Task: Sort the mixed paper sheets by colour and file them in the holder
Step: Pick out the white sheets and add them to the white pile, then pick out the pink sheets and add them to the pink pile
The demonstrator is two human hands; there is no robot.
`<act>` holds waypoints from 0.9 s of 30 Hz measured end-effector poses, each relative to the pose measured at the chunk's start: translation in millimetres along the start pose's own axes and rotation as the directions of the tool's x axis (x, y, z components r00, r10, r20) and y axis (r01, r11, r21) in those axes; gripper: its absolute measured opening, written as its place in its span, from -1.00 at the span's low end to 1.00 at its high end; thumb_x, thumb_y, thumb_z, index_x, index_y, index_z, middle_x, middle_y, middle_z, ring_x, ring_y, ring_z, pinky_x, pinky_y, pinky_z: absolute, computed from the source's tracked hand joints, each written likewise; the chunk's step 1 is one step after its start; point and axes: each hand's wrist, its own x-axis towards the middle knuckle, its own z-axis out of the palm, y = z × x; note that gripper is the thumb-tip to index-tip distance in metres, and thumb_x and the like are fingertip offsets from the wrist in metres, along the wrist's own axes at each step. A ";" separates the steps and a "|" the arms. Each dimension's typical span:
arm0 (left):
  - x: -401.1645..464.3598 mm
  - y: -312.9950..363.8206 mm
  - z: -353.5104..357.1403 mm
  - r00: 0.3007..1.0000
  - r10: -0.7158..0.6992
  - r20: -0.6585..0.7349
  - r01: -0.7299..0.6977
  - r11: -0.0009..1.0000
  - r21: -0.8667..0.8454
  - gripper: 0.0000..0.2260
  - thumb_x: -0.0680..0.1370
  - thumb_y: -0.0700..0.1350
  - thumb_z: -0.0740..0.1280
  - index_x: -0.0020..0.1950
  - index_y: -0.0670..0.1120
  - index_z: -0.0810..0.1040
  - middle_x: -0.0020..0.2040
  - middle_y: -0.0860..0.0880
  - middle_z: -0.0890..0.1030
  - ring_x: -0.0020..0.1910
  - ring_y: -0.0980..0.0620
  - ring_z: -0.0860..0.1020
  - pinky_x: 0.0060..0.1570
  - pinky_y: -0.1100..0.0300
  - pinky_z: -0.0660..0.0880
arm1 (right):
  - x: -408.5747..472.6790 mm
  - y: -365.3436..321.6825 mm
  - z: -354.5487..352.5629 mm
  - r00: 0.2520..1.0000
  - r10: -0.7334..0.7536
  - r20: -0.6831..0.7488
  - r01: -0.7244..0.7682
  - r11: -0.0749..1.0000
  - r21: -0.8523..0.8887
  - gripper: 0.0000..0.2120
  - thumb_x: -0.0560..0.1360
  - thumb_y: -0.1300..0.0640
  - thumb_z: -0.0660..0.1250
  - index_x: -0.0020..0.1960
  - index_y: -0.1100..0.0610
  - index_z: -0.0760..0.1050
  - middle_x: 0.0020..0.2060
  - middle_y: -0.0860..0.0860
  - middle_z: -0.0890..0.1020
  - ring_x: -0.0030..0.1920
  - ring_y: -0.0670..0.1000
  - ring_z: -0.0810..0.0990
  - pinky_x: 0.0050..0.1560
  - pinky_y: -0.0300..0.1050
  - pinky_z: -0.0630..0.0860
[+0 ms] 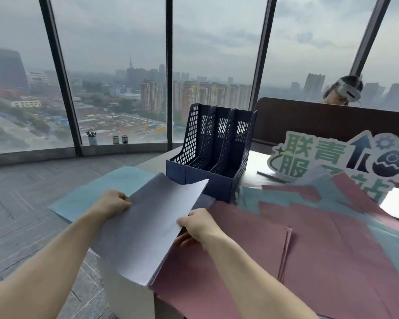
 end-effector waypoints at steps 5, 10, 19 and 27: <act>14.4 -6.9 11.9 0.999 0.009 -0.039 -0.005 0.996 0.091 -0.89 0.39 -0.22 0.40 -0.11 -0.11 0.65 -0.10 -0.13 0.66 -0.08 -0.11 0.59 -0.06 0.13 0.53 | 24.2 15.7 -3.3 0.989 -0.043 -0.140 -0.007 0.941 -0.338 -0.88 0.42 0.25 0.27 -0.28 0.21 0.50 -0.43 0.09 0.62 -0.55 -0.03 0.58 -0.50 -0.27 0.49; 13.4 3.6 32.9 0.996 0.042 -0.073 -0.018 0.951 0.308 -0.49 0.42 -0.14 0.37 0.38 0.03 0.44 0.25 -0.11 0.55 0.26 -0.15 0.47 0.19 0.00 0.48 | 33.8 23.8 -7.9 0.963 -0.121 -0.242 -0.058 0.782 -0.621 -0.81 0.34 0.01 0.38 -0.28 0.14 0.53 -0.32 0.06 0.68 -0.25 0.10 0.68 -0.17 -0.11 0.63; -52.8 121.9 122.9 0.884 0.466 0.041 -0.465 0.884 -0.036 -0.80 0.43 -0.13 0.37 0.03 -0.04 0.69 -0.08 0.00 0.68 -0.08 -0.02 0.62 0.02 0.13 0.54 | -12.5 49.1 -128.6 0.848 -0.176 -0.500 -0.162 0.813 -0.559 -0.80 0.43 -0.10 0.28 -0.20 0.03 0.49 -0.30 -0.06 0.64 -0.22 0.06 0.63 -0.17 -0.15 0.49; -126.8 231.0 220.0 0.629 0.683 0.371 -0.726 0.687 -0.035 -0.66 0.47 0.06 0.39 0.24 0.09 0.57 0.14 0.04 0.57 0.09 0.02 0.55 0.14 0.13 0.51 | -94.2 103.5 -276.8 0.627 0.025 -0.778 -0.596 0.658 -0.460 -0.58 0.46 -0.21 0.36 0.10 0.12 0.56 0.05 0.08 0.66 0.09 0.14 0.62 -0.03 -0.10 0.44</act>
